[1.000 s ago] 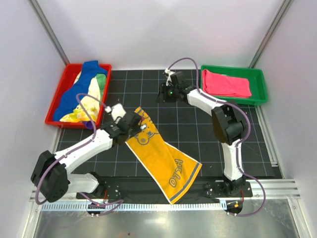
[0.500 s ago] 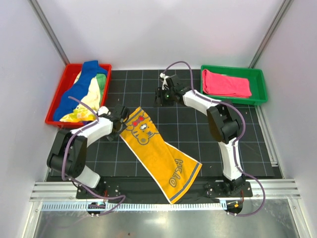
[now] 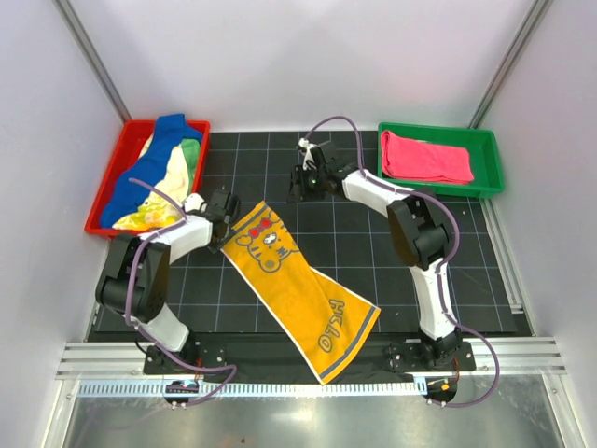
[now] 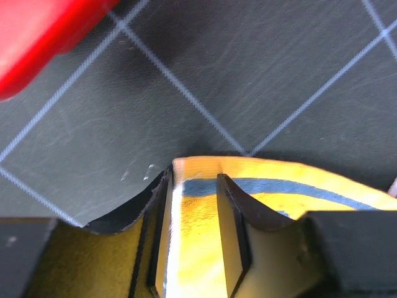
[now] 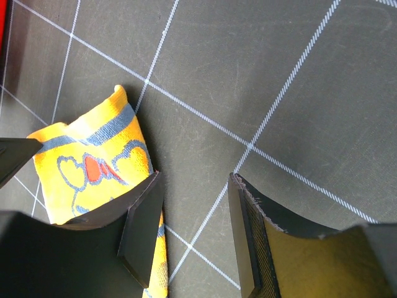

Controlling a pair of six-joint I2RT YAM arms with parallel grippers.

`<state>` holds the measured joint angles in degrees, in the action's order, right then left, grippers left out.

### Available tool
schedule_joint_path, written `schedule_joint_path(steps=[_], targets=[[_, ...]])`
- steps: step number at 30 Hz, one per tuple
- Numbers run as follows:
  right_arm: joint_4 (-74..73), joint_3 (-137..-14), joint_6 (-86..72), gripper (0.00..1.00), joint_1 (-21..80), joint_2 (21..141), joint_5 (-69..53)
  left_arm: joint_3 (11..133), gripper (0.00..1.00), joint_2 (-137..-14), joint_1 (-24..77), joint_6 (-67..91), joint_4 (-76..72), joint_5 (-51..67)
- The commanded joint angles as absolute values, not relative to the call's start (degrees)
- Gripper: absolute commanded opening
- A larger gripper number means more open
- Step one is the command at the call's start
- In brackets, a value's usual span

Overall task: Fold and stack the towels
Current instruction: Flatten out the crumpled towel

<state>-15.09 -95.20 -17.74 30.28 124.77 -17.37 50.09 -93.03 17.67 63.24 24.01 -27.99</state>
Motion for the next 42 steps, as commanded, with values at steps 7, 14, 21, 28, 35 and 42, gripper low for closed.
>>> schedule_joint_path(steps=[7,14,21,28,35,42], targets=[[-12.92,-98.09,-18.02,0.53,31.29,126.38,-19.68,51.33,0.16,-92.56,17.31,61.09,22.24,-27.42],[-12.83,-99.23,-18.28,0.53,32.52,127.97,-20.48,51.86,0.00,-84.21,17.31,59.68,27.42,-27.60],[-12.74,-99.84,-18.72,0.53,33.31,128.32,-19.78,48.34,0.00,-73.92,17.40,60.64,31.80,-25.76],[-12.92,-100.72,-18.20,0.53,35.68,128.85,-17.67,47.90,0.00,-62.78,17.40,61.70,40.32,-27.86],[-14.50,-103.00,-16.61,0.54,38.05,129.90,-15.56,44.65,0.00,-57.31,17.40,63.28,44.38,-24.61],[-17.22,-106.17,-13.19,0.58,41.74,131.92,-9.94,40.34,0.00,-57.40,17.40,65.21,44.64,-23.64]])
